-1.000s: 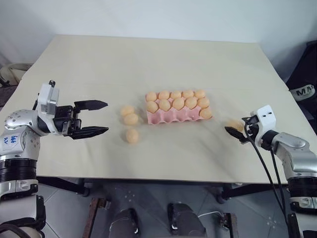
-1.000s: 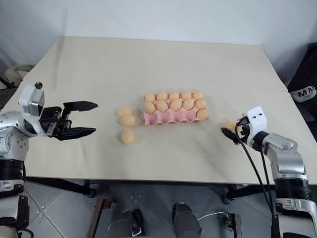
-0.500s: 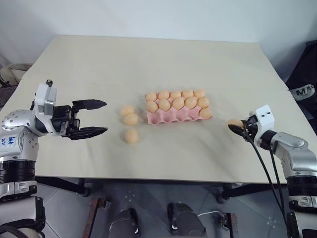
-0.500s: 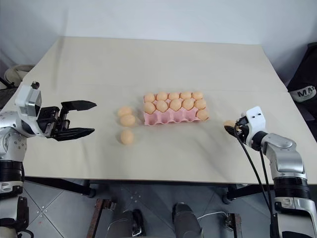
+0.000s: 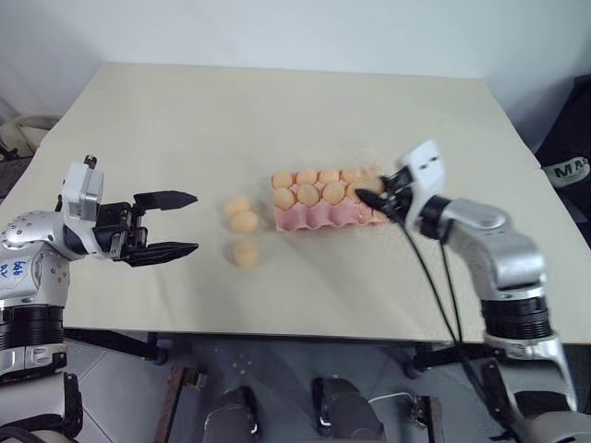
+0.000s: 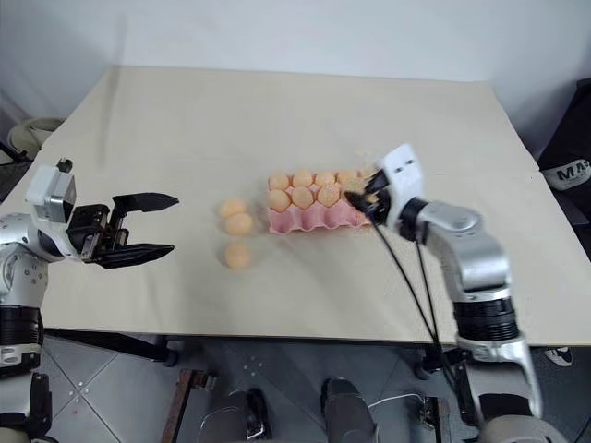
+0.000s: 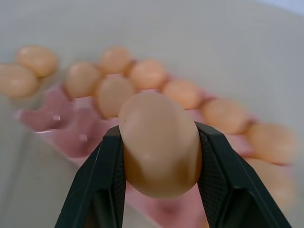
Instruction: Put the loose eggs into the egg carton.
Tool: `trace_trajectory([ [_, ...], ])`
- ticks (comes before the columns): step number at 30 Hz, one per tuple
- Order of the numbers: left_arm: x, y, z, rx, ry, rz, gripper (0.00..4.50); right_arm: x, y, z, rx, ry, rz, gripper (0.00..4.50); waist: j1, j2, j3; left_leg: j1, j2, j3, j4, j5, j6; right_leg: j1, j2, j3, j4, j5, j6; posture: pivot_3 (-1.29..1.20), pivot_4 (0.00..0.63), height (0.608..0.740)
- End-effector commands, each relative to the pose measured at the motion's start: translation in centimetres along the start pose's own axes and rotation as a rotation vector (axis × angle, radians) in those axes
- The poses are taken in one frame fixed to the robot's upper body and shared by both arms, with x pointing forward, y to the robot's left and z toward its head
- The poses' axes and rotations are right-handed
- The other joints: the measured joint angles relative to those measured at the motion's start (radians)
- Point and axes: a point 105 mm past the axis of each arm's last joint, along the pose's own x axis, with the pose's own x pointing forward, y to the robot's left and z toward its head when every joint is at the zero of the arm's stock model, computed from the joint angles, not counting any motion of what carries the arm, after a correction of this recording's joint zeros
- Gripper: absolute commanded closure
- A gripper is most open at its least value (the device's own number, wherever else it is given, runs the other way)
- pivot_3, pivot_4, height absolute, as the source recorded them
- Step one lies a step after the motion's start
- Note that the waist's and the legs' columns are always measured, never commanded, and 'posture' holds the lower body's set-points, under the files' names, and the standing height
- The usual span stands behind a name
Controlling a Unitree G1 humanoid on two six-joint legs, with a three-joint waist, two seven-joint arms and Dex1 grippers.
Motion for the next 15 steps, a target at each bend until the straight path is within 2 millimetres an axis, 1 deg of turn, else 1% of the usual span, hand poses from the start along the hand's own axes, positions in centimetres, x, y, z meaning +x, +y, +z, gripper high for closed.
trace_trajectory([
  [1,-0.5,-0.5,1.2,0.044,-0.016,-0.005,0.0,0.5,0.0,-0.6,-0.045,0.017,-0.033,2.77,0.0,0.0,0.0,0.0,0.0,0.0,0.0,0.0,0.0,0.0,0.0,0.0,0.0,0.0,0.0,0.0,0.15,0.74],
  [4,-0.7,-0.6,1.3,0.047,-0.013,0.008,0.0,0.9,0.1,-1.7,-0.063,0.046,-0.038,2.77,0.0,0.0,0.0,0.0,-0.001,0.0,0.0,0.0,0.001,0.001,-0.001,0.0,-0.001,0.0,0.0,0.0,0.15,0.74],
  [6,-0.9,-0.7,1.3,0.05,-0.007,0.018,0.0,0.9,-0.2,-2.0,-0.069,0.054,-0.05,2.77,-0.001,0.0,0.0,0.0,-0.001,0.0,0.001,0.0,0.001,0.001,-0.001,0.0,-0.001,0.0,0.0,0.0,0.15,0.74],
  [10,-1.2,-0.9,1.4,0.053,-0.004,0.032,0.0,0.7,-1.3,-2.0,-0.074,0.048,-0.085,2.77,-0.005,0.0,0.0,0.0,0.001,0.0,0.0,0.0,0.0,0.0,0.001,0.0,0.0,0.0,0.0,0.0,0.15,0.74],
  [15,-1.3,-0.9,1.4,0.056,-0.002,0.042,0.0,0.6,-2.6,-1.4,-0.077,0.031,-0.12,2.77,-0.004,0.0,0.0,0.001,0.001,0.0,0.0,0.0,-0.001,0.0,0.001,-0.001,0.0,0.0,0.0,0.0,0.15,0.74],
])
